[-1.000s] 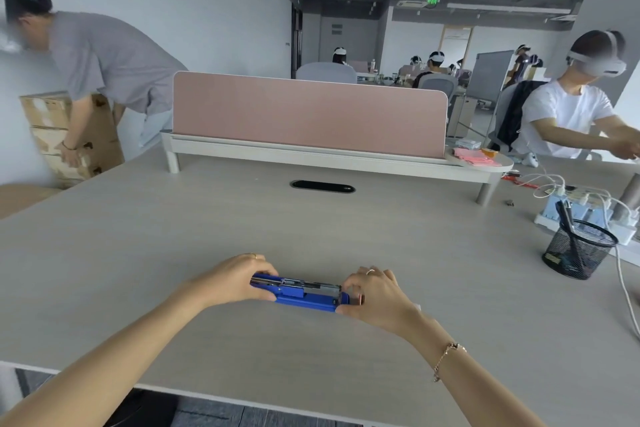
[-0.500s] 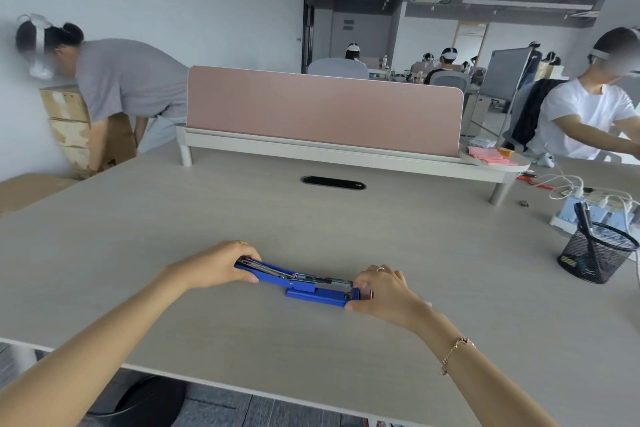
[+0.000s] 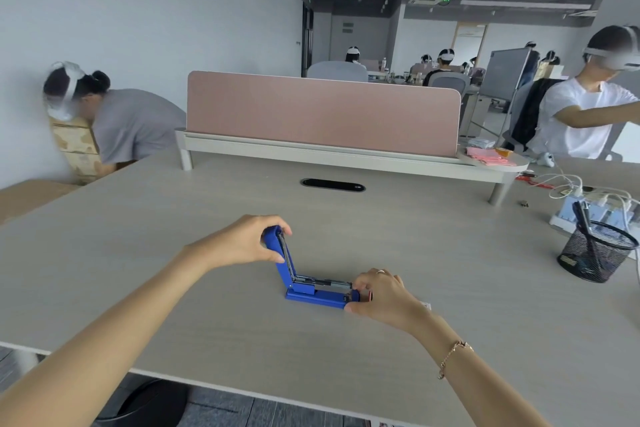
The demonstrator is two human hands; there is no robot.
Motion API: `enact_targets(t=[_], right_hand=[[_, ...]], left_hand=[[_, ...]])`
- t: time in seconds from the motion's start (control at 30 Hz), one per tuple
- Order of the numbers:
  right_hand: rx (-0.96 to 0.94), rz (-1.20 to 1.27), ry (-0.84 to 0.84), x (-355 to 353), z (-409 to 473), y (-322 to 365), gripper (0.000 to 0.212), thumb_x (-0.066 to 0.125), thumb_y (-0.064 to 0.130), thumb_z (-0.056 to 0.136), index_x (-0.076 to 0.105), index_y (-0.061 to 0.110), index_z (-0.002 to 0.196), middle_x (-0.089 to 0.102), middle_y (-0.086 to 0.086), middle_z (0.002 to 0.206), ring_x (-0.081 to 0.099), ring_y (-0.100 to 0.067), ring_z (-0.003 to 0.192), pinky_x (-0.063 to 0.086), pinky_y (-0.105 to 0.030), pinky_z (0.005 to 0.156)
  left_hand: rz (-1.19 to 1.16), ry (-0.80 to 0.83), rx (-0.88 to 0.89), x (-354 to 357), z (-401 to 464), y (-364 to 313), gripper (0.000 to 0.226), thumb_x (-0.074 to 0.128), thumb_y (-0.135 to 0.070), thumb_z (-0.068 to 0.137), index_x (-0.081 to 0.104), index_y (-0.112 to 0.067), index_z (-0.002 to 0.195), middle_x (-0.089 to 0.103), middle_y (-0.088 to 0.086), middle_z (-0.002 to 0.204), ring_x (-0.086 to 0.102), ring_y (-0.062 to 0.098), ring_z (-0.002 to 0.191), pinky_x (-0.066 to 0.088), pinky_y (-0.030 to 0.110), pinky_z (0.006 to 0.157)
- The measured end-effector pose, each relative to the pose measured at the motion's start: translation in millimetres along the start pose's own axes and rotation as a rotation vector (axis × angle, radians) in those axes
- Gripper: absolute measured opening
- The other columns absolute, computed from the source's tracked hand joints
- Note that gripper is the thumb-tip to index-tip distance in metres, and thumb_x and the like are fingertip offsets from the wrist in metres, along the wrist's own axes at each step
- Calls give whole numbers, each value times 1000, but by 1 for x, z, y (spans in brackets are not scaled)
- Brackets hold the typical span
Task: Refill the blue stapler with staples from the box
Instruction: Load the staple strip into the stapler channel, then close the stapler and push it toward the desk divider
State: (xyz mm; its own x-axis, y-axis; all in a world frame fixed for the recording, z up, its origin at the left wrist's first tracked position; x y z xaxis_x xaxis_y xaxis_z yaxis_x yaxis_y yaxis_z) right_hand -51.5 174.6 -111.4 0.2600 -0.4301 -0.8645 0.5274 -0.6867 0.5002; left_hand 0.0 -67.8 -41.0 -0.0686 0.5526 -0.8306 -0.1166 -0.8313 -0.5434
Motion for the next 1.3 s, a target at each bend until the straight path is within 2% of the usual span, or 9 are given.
enact_targets(t=[0.13, 0.23, 0.33, 0.47, 0.7, 0.87, 1.0, 1.13, 1.3], right_hand=[[-13, 11, -3, 1, 1, 0, 21, 70, 38, 72, 54, 31, 83, 47, 15, 74, 44, -12, 83, 25, -25, 82], [-10, 27, -12, 2, 0, 0, 22, 70, 37, 72, 59, 28, 88, 46, 15, 74, 44, -10, 80, 25, -25, 81], [-6, 36, -17, 2, -1, 0, 23, 70, 37, 71, 60, 27, 90, 47, 12, 77, 44, -9, 79, 26, -25, 81], [-6, 44, -6, 2, -3, 2, 18, 70, 35, 71, 54, 31, 77, 50, 6, 80, 45, -13, 80, 27, -27, 79], [-3, 33, 44, 1, -5, 5, 28, 67, 34, 73, 42, 37, 62, 45, 12, 70, 44, -8, 75, 30, -27, 83], [2, 49, 33, 1, -5, 3, 30, 68, 36, 72, 41, 38, 58, 45, 12, 69, 43, -5, 73, 28, -26, 81], [-10, 18, 53, -2, -5, 6, 27, 67, 34, 73, 43, 31, 60, 47, 8, 71, 42, -7, 74, 29, -28, 82], [-27, -76, 70, -6, -2, 11, 27, 66, 36, 73, 57, 11, 79, 58, -5, 83, 51, -21, 92, 33, -34, 89], [-38, 20, -46, -20, 1, 15, 27, 61, 45, 78, 61, 22, 93, 66, 5, 96, 53, -13, 99, 27, -31, 89]], left_hand=[[-75, 1, 19, 8, 4, -20, 29, 82, -23, 72, 62, -31, 91, 70, -6, 92, 65, 5, 86, 48, 10, 75], [-135, 19, 8, 18, 8, -29, 23, 81, -22, 73, 66, -25, 90, 73, -7, 88, 68, 7, 83, 53, 18, 77], [-183, 54, 6, 35, 13, -36, 24, 81, -19, 73, 69, -25, 94, 75, -9, 89, 69, 4, 82, 52, 15, 76], [-195, 104, 9, 55, 18, -43, 30, 80, -21, 73, 70, -24, 101, 75, -9, 94, 69, 5, 86, 55, 23, 84], [-96, 199, 34, 83, 22, -52, 28, 80, -27, 75, 70, -26, 100, 69, -16, 89, 61, -8, 74, 49, 8, 71], [-106, 198, 38, 84, 23, -50, 26, 81, -26, 74, 70, -30, 97, 67, -20, 86, 61, -8, 78, 48, 7, 72], [-137, 198, 47, 85, 23, -49, 28, 82, -25, 74, 70, -27, 99, 69, -17, 92, 64, -1, 86, 50, 11, 80], [-137, 204, 56, 84, 20, -44, 26, 80, -25, 76, 70, -28, 100, 70, -8, 99, 65, 4, 88, 53, 23, 86], [-130, 200, 54, 80, 18, -40, 27, 80, -22, 77, 71, -21, 103, 72, -6, 97, 66, 4, 86, 52, 16, 82]])
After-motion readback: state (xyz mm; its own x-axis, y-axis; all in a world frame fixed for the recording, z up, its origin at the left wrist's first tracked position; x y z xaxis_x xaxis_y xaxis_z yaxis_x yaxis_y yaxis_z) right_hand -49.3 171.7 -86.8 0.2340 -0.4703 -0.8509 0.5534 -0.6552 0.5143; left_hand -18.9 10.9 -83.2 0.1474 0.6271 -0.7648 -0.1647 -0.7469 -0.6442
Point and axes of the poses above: each hand's wrist, its own z-axis towards the middle knuckle, its own x-axis out of the palm, y = z × x, the point moved 6 cm from there along z, towards the middle knuckle
